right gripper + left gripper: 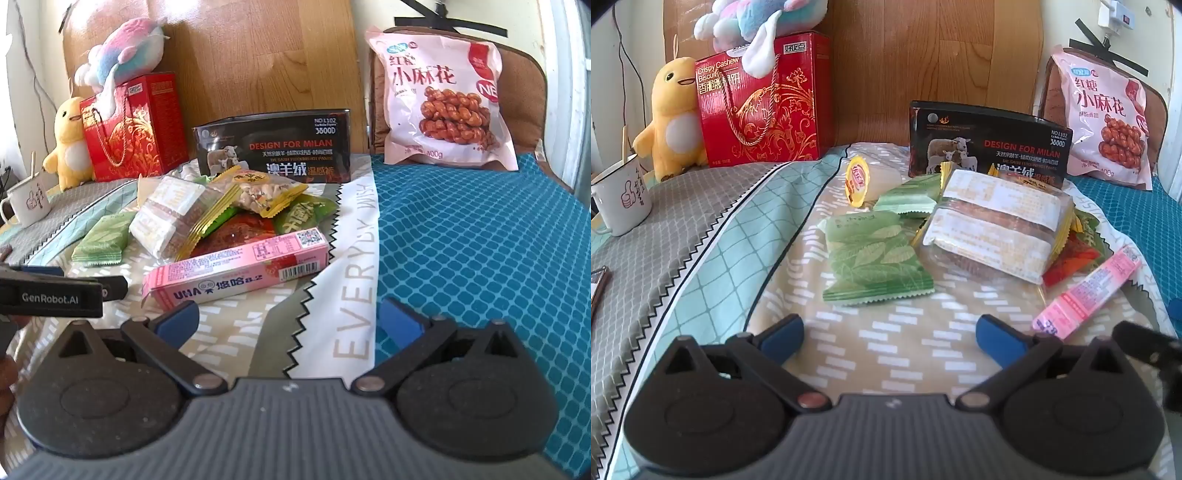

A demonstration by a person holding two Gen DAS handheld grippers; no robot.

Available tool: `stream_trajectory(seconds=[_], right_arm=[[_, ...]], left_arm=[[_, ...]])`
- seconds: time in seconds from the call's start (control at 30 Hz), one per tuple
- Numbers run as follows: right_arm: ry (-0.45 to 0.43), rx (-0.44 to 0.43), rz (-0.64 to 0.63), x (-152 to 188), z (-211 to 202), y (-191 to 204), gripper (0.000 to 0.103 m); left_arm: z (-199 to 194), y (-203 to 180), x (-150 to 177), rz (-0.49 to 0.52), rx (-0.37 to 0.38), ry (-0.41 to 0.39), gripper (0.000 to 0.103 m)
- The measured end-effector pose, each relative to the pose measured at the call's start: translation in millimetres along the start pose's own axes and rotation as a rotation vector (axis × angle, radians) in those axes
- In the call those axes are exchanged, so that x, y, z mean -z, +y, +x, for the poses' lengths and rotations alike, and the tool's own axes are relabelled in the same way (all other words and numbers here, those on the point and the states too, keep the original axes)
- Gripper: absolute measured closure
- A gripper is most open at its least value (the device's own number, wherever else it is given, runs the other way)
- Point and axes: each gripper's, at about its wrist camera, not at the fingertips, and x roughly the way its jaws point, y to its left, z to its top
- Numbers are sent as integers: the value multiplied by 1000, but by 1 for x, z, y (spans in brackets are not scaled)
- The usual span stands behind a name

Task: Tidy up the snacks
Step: 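Move the left gripper toward the pink candy stick box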

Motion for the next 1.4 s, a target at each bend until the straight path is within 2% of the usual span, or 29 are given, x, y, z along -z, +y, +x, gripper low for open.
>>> stream_trajectory(seconds=[0.1, 0.27, 0.4, 0.63, 0.77, 0.97, 1.07, 1.23, 1.4], right_arm=[[-24, -20, 89, 1, -4, -4, 0], [-53, -3, 69, 7, -8, 5, 0], [-63, -59, 154, 5, -8, -15, 0], [-73, -61, 169, 5, -10, -14, 0], [-91, -11, 187, 5, -13, -13, 0], [-120, 10, 234, 6, -14, -21, 0], [-139, 21, 234, 7, -16, -21, 0], [-168, 28, 197, 9, -20, -15, 0], [-163, 19, 180, 9, -19, -14, 9]], left_arm=[[0, 0, 0, -1, 1, 1, 0], [-1, 1, 2, 14, 12, -5, 0], [-8, 3, 9, 47, 45, -13, 0], [-12, 3, 12, 73, 70, -12, 0], [-13, 5, 12, 79, 82, -17, 0], [-18, 13, 14, 41, 124, -41, 0], [-19, 18, 14, 10, 138, -52, 0], [-20, 14, 14, 22, 123, -58, 3], [-20, 9, 16, 50, 112, -57, 6]])
